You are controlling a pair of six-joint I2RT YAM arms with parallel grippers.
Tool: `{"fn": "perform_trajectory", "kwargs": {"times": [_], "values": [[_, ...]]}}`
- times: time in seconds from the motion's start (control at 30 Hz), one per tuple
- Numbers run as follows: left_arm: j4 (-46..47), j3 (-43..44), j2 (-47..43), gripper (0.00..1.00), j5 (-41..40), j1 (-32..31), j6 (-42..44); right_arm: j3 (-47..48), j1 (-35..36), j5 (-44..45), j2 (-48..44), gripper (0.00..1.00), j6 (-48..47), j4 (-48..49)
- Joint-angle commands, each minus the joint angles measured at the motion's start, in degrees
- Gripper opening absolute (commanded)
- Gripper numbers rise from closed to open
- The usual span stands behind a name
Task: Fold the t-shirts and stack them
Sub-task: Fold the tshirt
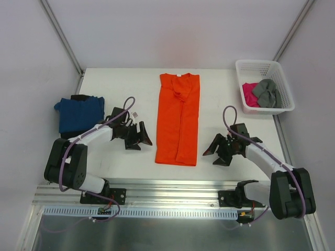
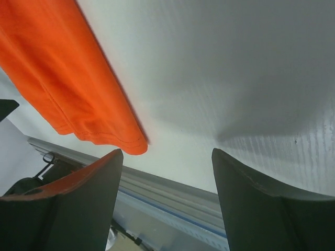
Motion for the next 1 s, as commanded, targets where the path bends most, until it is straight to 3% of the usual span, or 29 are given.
{"fn": "perform_trajectory", "kwargs": {"times": [0.0,0.4,0.97], "values": [[5.8,-0.1,2.9,0.75,4.6,0.0,-2.7,-2.4,-0.2,-1.6,1.8,0.73,6.5,6.0],[7.2,-1.7,5.1,0.61,6.0,-4.0,-6.4,3.1,7.0,-1.3,11.1,0.71,9.8,11.9],[7.9,-0.7,8.1,0.6,7.3,-8.2,-7.0,3.5,12.0,-1.4,14.9,0.66,11.4,11.3]]}}
